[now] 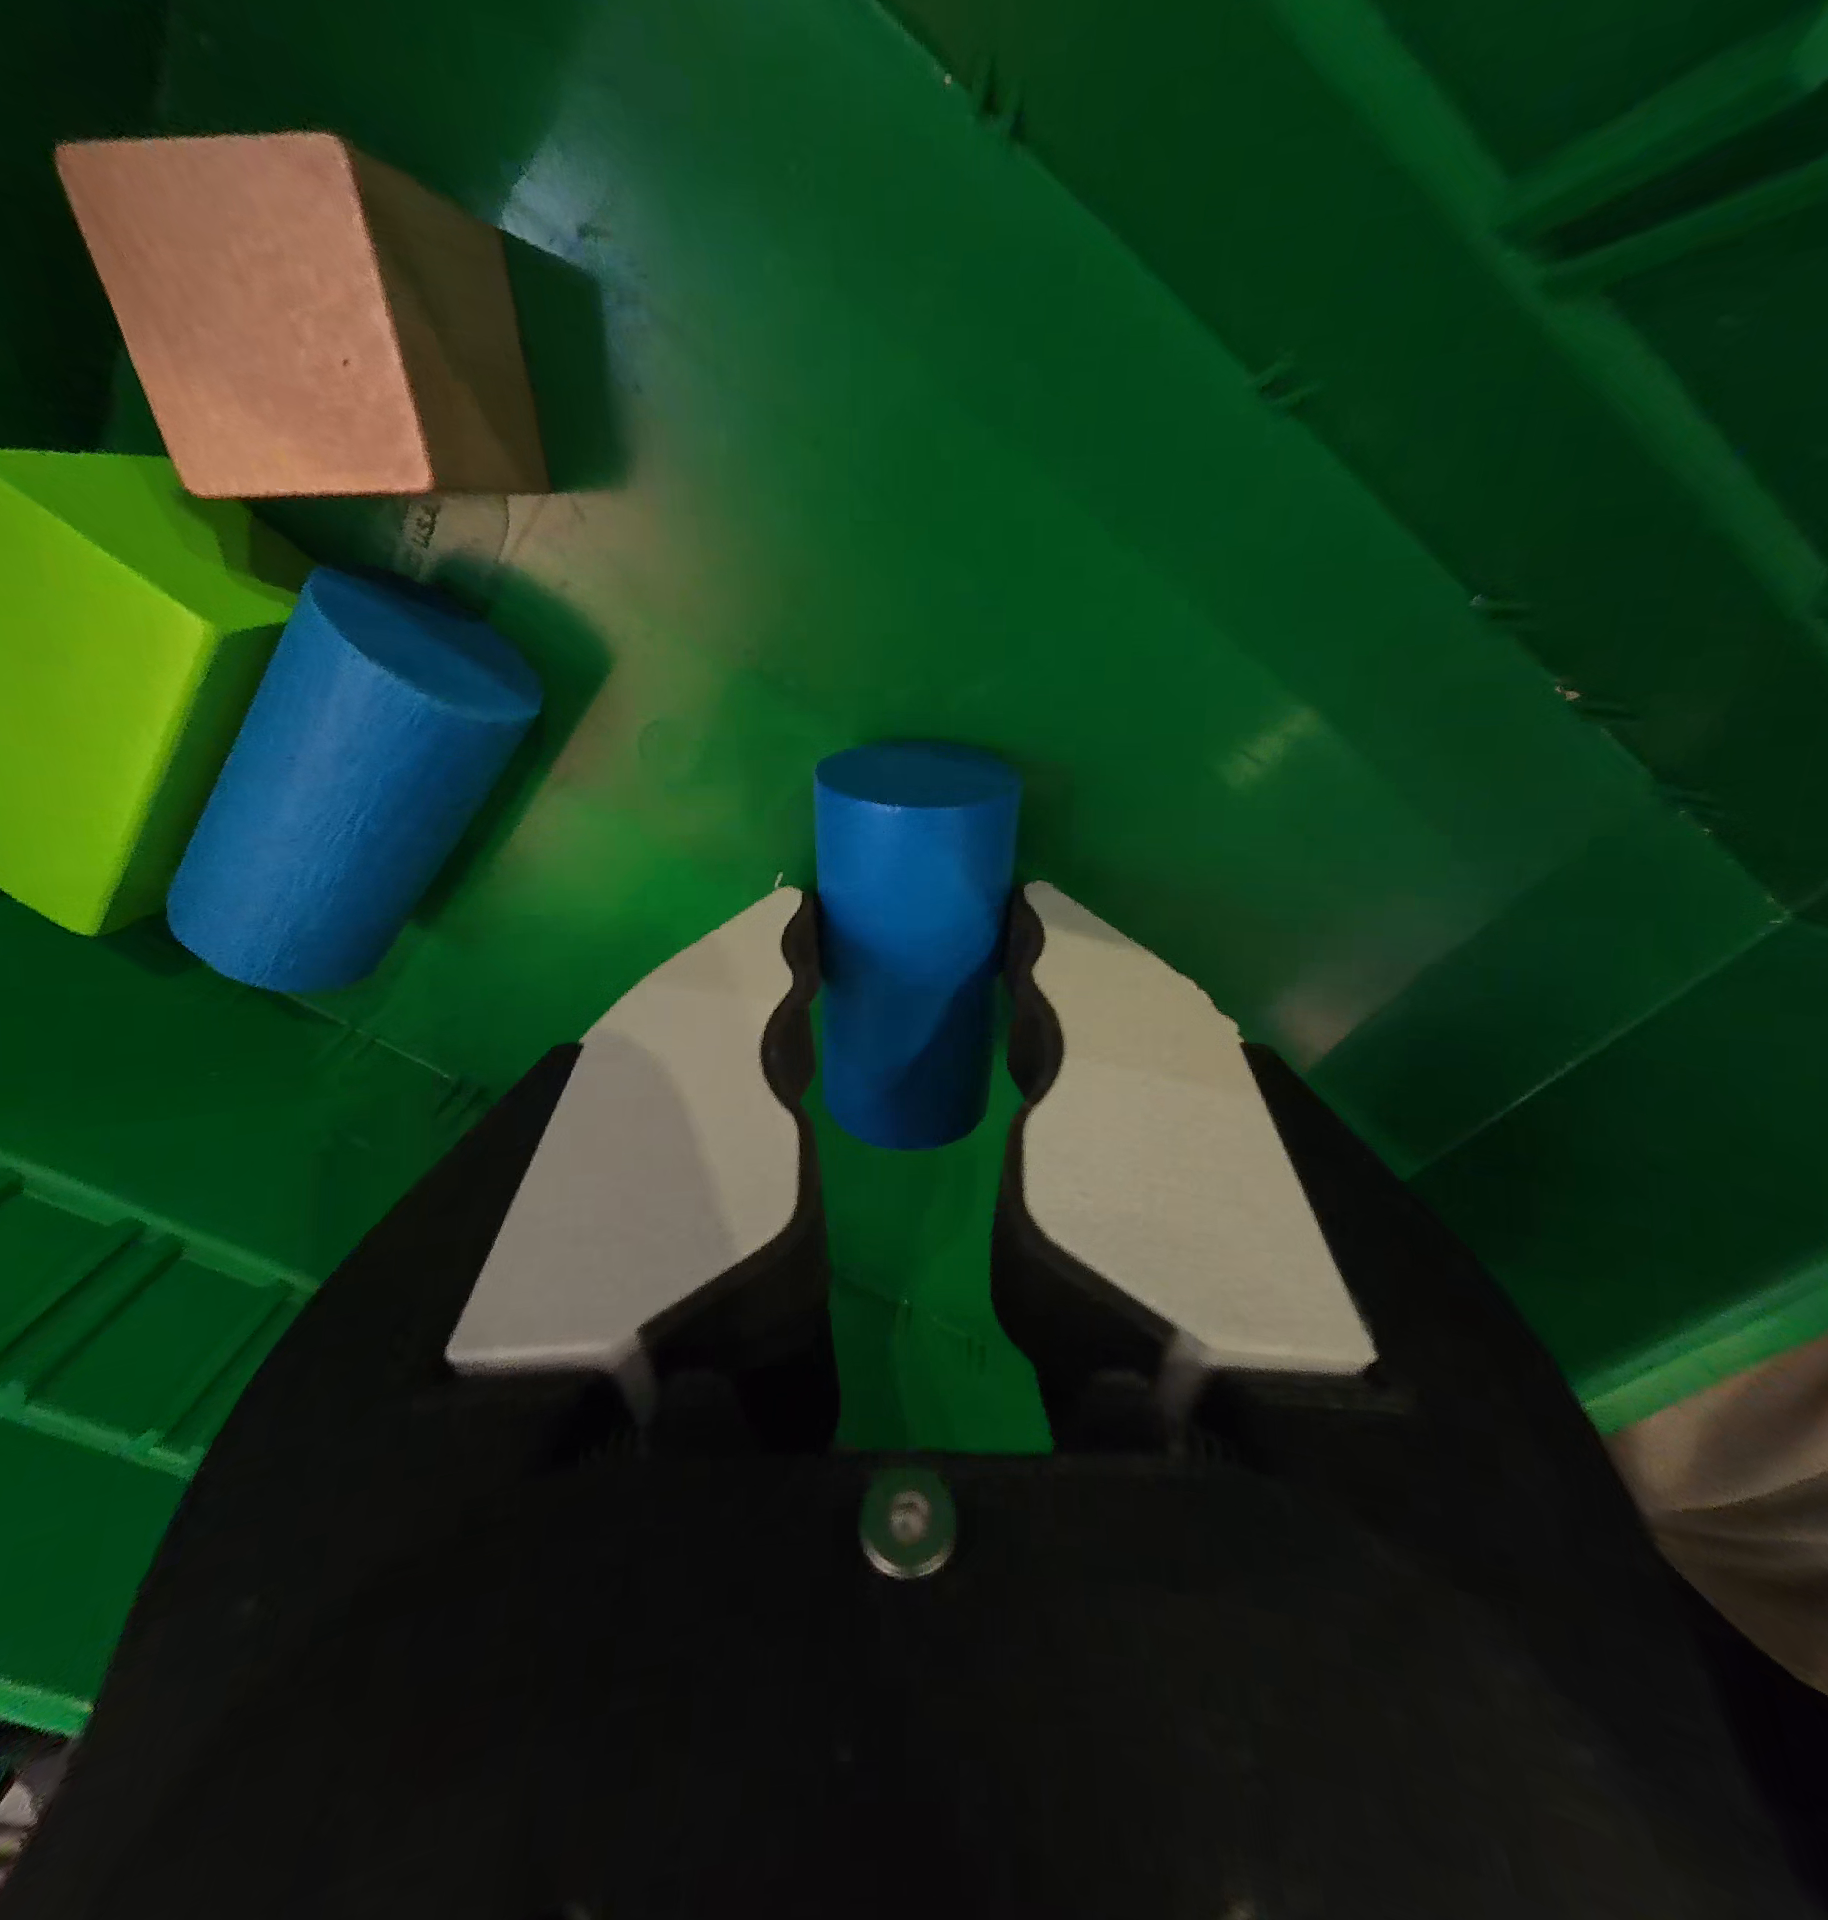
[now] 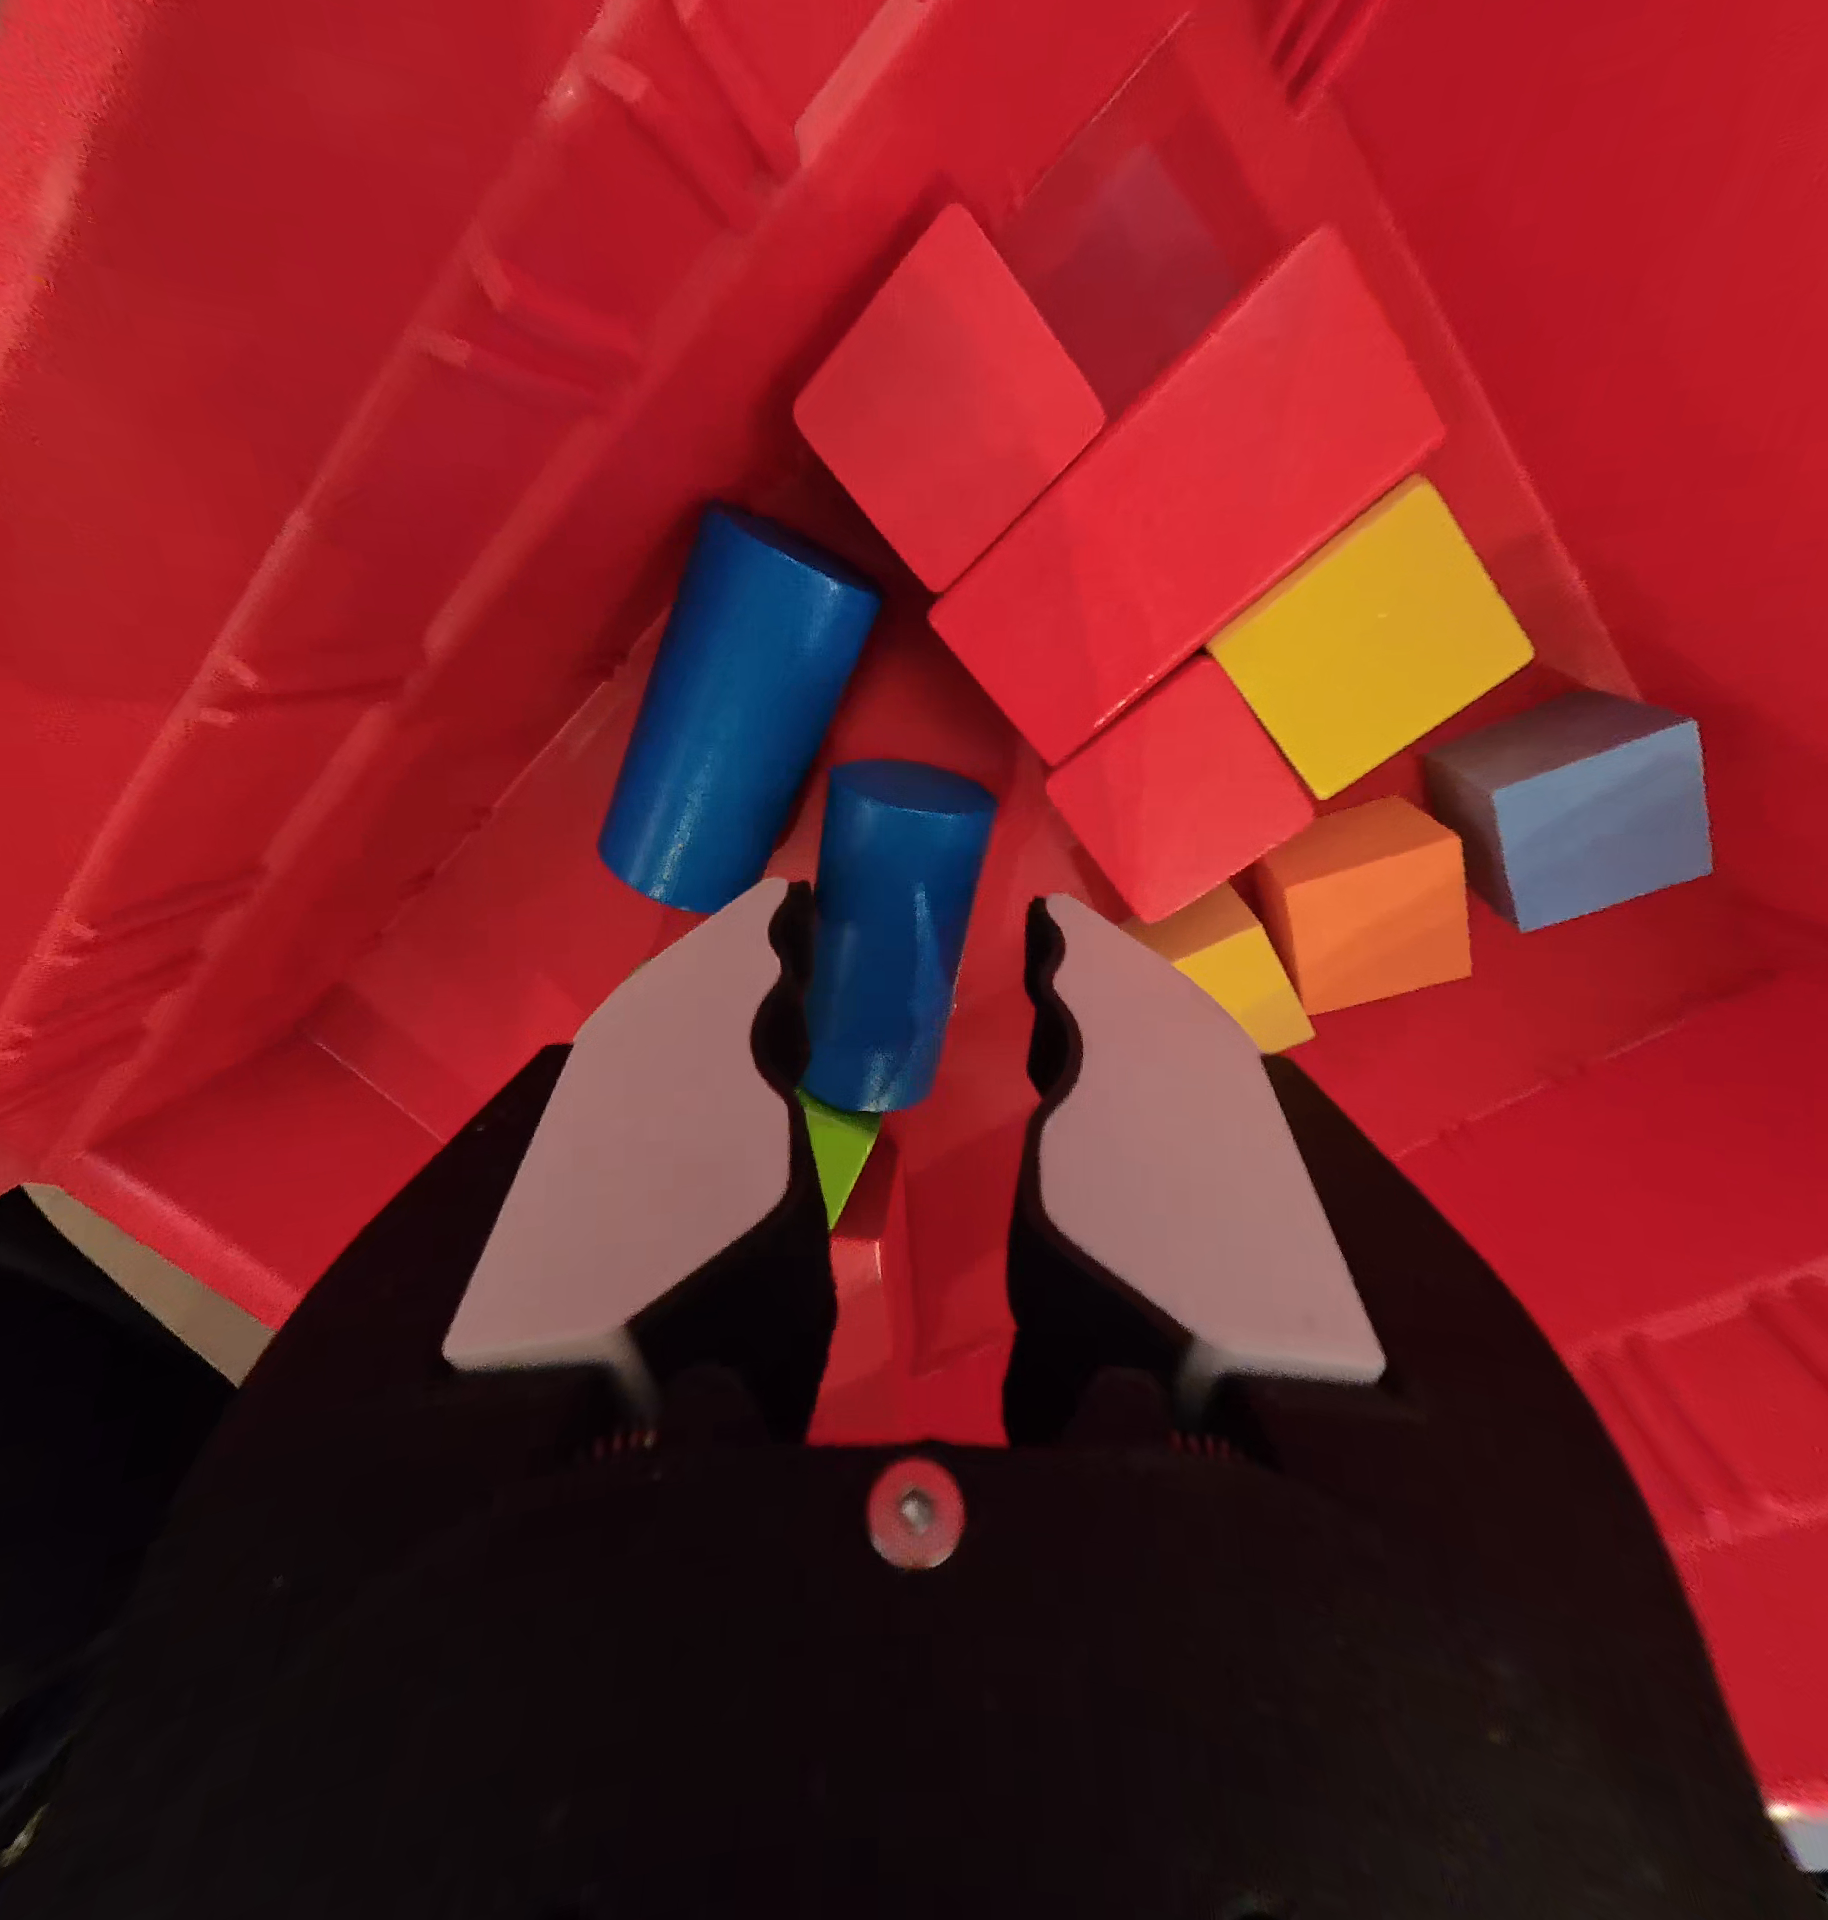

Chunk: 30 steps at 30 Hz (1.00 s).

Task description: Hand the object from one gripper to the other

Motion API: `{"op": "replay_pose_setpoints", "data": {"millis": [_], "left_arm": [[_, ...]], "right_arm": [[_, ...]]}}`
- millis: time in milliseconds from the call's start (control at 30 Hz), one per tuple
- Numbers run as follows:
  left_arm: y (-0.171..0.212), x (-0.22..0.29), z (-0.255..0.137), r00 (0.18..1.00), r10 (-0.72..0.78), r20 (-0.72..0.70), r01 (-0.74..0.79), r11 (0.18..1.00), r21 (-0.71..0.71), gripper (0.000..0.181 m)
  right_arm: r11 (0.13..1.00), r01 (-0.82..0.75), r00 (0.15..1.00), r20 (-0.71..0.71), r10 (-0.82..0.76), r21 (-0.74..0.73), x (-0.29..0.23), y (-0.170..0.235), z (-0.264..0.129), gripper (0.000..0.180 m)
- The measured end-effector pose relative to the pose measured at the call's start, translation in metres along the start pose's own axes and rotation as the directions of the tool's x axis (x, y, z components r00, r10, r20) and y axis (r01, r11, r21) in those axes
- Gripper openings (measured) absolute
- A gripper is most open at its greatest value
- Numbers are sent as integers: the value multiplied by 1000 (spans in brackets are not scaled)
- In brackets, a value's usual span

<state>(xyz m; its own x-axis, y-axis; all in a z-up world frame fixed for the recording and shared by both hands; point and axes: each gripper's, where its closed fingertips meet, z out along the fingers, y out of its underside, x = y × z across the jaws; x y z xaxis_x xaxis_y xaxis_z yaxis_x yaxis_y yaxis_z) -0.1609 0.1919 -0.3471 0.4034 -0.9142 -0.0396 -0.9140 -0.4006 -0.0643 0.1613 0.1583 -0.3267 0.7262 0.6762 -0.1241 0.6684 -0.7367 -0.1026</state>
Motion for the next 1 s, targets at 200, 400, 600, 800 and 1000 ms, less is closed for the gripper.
{"op": "replay_pose_setpoints", "data": {"millis": [200,400,600,800,1000], "left_arm": [[-19,-4,-20,999,-41,-21,44,986,164,34],[-66,9,-84,986,-45,-163,124,847,518,34],[-108,44,-156,954,68,-292,193,609,770,34],[-135,85,-207,907,202,-370,262,418,870,34],[-148,114,-234,874,288,-391,301,310,902,33]], "right_arm": [[994,-4,999,34,0,108,-4,-11,-23,39],[945,18,999,40,-33,326,-15,-38,-65,40],[789,56,952,205,-227,612,-81,-79,-115,45],[668,39,848,329,-415,743,-143,-99,-139,45],[605,-7,770,390,-505,796,-175,-106,-149,47]]}}
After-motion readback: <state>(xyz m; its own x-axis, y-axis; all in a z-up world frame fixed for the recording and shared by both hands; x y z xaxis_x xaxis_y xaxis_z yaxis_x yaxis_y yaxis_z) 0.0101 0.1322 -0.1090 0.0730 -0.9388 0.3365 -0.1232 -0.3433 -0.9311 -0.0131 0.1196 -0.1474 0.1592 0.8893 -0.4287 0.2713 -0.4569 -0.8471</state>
